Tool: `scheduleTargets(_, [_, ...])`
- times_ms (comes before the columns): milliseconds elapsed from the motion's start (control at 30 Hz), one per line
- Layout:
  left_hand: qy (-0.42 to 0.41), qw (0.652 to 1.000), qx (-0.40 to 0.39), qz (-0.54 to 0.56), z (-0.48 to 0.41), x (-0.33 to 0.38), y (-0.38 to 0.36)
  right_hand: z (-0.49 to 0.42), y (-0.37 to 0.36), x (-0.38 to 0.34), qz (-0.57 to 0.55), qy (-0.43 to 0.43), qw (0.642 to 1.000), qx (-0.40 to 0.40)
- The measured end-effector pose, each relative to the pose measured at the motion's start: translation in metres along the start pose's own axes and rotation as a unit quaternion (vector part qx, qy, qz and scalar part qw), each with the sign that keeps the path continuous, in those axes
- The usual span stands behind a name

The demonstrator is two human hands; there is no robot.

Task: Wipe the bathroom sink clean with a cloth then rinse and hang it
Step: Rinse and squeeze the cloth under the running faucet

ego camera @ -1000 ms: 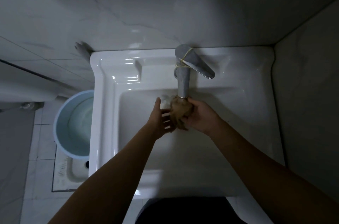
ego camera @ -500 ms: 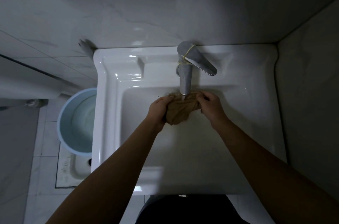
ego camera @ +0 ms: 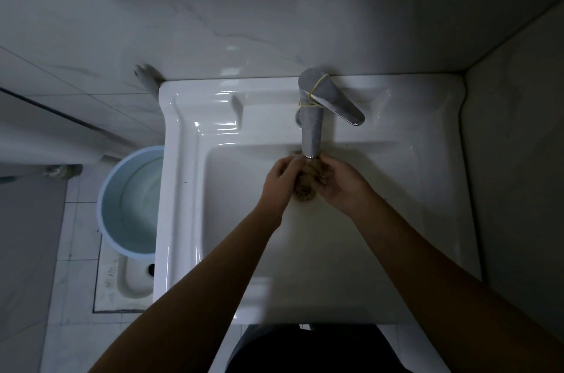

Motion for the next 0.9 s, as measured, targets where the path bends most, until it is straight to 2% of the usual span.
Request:
scheduleTargets(100, [0.024,1.0,-0.015,0.009,-0.002,-0.009,0.004,0.006,-0.006,-0.009,0.054,0.016,0.997,-0.052])
scheduleTargets(133, [0.016,1.0,-0.004,0.011,-0.004,-0.009,0.009,0.006,-0.002,-0.013,0.12,0.034,0.992,-0.035])
scheduleTargets(167, [0.014,1.0,0.011,0.015,-0.006,-0.009,0.013,0.005,0.005,-0.019,0.209,0.06,0.976,0.014])
scheduleTargets(200, [0.02,0.999,0.022,0.02,-0.005,-0.008,0.014,0.007,0.012,-0.026,0.295,0.089,0.949,0.071])
scheduleTargets(267, [0.055,0.998,0.03,0.023,-0.003,-0.007,0.011,0.007,0.016,-0.034,0.371,0.13,0.909,0.135])
scheduleTargets(300, [0.08,0.996,0.03,0.016,-0.003,-0.007,0.008,0.005,0.014,-0.031,0.363,0.127,0.914,0.131])
scheduleTargets(367, [0.115,0.993,0.019,-0.017,-0.005,-0.006,0.005,0.0,0.008,-0.017,0.324,0.078,0.94,0.067])
scheduleTargets(433, [0.115,0.99,0.023,-0.08,-0.006,0.001,0.006,-0.003,0.0,-0.003,0.307,0.046,0.951,-0.008])
scheduleTargets(467, [0.105,0.988,0.033,-0.113,-0.007,0.005,0.009,-0.003,-0.001,0.0,0.306,0.054,0.95,-0.018])
scheduleTargets(600, [0.048,0.983,0.047,-0.169,-0.014,0.017,0.025,-0.005,0.011,-0.002,0.284,0.118,0.949,0.073])
scheduleTargets(733, [0.001,0.979,0.115,-0.169,-0.021,0.017,0.047,-0.003,0.007,0.004,0.095,0.064,0.993,0.025])
scheduleTargets(767, [0.01,0.978,0.131,-0.162,-0.022,0.013,0.051,-0.002,0.007,0.006,0.048,0.044,0.998,0.01])
scheduleTargets(833, [0.078,0.986,0.123,-0.084,-0.019,-0.001,0.047,-0.002,0.007,0.008,0.011,0.02,1.0,-0.013])
scheduleTargets(900, [0.161,0.984,0.07,0.042,-0.014,-0.013,0.026,-0.003,0.005,0.012,0.042,0.001,0.999,-0.017])
Point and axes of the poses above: each hand's wrist, its own z-axis away from the middle knuckle, its own y-axis out of the back of the hand, x = y × z, the point moved 7 cm from there along -z, towards the middle knuckle, and after that the axes turned 15 degrees about z, right-handed, at the moved point
